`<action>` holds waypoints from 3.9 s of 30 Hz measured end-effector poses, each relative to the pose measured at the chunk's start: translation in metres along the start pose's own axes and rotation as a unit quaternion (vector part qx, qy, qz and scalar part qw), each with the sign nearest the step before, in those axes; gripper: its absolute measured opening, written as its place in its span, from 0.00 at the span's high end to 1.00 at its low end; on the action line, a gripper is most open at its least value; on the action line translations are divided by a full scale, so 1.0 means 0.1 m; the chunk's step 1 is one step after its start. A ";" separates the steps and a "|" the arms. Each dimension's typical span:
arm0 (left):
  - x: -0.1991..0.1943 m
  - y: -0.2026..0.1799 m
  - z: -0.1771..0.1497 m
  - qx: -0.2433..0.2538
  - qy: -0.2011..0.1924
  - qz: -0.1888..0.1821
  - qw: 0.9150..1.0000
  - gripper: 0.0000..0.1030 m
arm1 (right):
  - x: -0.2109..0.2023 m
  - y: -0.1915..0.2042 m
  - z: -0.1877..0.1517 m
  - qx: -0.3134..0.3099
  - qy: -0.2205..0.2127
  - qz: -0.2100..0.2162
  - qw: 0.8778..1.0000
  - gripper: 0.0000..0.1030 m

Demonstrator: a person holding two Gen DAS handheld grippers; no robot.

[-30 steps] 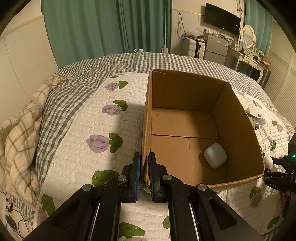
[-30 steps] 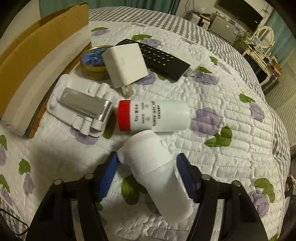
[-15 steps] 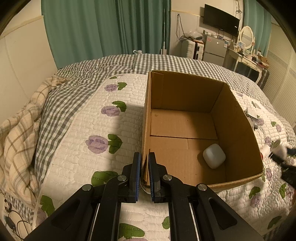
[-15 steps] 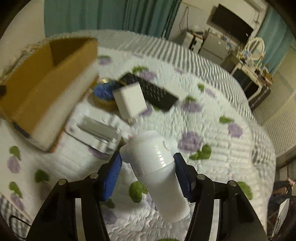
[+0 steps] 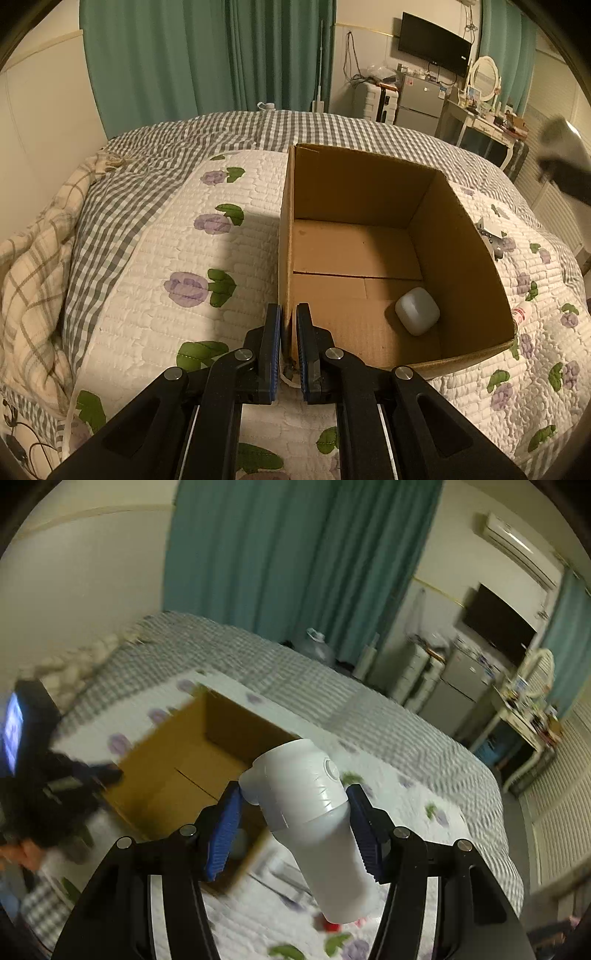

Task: Organize rigid objects
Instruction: 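Carry the white device into the box and release it, then grasp the red-capped white tube with the right gripper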

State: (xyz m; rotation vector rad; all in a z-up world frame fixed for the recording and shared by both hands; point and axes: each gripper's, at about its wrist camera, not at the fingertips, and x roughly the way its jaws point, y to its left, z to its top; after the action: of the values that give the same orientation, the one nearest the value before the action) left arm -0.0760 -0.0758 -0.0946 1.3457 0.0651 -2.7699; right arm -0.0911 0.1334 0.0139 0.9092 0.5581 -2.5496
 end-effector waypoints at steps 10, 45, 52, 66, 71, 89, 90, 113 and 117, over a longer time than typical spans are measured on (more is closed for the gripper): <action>0.02 0.03 0.00 -0.004 0.001 -0.008 1.000 0.93 | 0.57 0.57 0.12 0.012 0.026 0.067 0.997 0.45; 0.05 0.03 -0.01 -0.010 0.004 -0.004 1.000 0.93 | 1.23 0.70 -0.25 0.046 0.097 0.058 0.993 0.28; 0.04 0.03 0.00 -0.012 0.009 -0.005 1.000 0.93 | 0.75 0.49 -0.08 0.037 0.050 0.034 0.997 0.15; 0.04 0.01 0.01 -0.003 0.012 0.003 1.000 0.93 | -0.11 -0.51 -0.37 0.086 0.015 -0.079 0.993 0.08; 0.03 -0.01 0.02 0.001 0.013 0.008 1.000 0.93 | -0.06 -0.89 -0.71 0.124 0.043 -0.111 0.985 0.08; 0.03 -0.05 0.03 0.009 0.018 0.022 1.000 0.93 | 0.94 -1.42 -2.03 0.279 0.176 -0.101 0.939 0.08; 0.04 -0.04 0.03 0.009 0.017 0.023 1.000 0.93 | 0.97 -1.41 -2.05 0.282 0.180 -0.097 0.937 0.09; 0.03 -0.03 0.02 0.003 0.016 0.015 1.000 0.93 | 1.21 -1.11 -2.10 0.271 0.204 -0.063 0.939 0.39; 0.03 -0.03 0.02 0.002 0.016 0.015 1.000 0.93 | 1.19 -1.09 -2.14 0.286 0.217 -0.057 0.931 0.36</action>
State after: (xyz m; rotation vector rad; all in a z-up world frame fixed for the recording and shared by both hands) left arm -0.0797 -0.0730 -0.0954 1.3814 0.0414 -2.7255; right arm -0.1183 0.3039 -0.1908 1.7106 -0.0487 -2.6639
